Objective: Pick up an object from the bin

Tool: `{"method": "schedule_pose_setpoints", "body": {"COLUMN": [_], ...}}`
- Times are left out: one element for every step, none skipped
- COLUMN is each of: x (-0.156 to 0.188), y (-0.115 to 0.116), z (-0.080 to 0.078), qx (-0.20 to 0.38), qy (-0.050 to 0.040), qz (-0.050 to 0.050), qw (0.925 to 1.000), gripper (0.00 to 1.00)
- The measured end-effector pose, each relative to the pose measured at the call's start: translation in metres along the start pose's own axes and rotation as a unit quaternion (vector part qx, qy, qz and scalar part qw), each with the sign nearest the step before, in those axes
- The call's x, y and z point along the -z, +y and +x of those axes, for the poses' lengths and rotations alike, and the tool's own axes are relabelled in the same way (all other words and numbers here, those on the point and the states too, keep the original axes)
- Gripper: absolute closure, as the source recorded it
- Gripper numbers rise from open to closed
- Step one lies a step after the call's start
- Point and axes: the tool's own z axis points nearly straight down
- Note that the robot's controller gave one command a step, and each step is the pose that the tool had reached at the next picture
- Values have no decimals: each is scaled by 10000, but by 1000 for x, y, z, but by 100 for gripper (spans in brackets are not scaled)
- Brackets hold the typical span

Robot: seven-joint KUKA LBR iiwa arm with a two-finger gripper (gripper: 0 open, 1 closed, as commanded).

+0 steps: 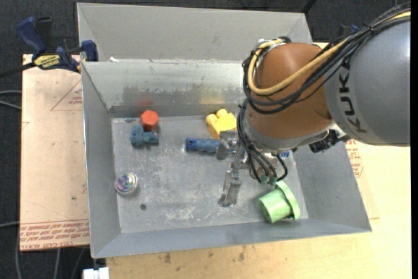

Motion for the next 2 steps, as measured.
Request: {"method": "schedule_pose_setpoints", "body": {"x": [-74, -148], "y": [-7, -15], "z": [-90, -120], "qx": [-555, -504], "qy": [-22, 0], "qz": [-17, -14], "qw": [9985, 9987], "gripper": [0, 0]}}
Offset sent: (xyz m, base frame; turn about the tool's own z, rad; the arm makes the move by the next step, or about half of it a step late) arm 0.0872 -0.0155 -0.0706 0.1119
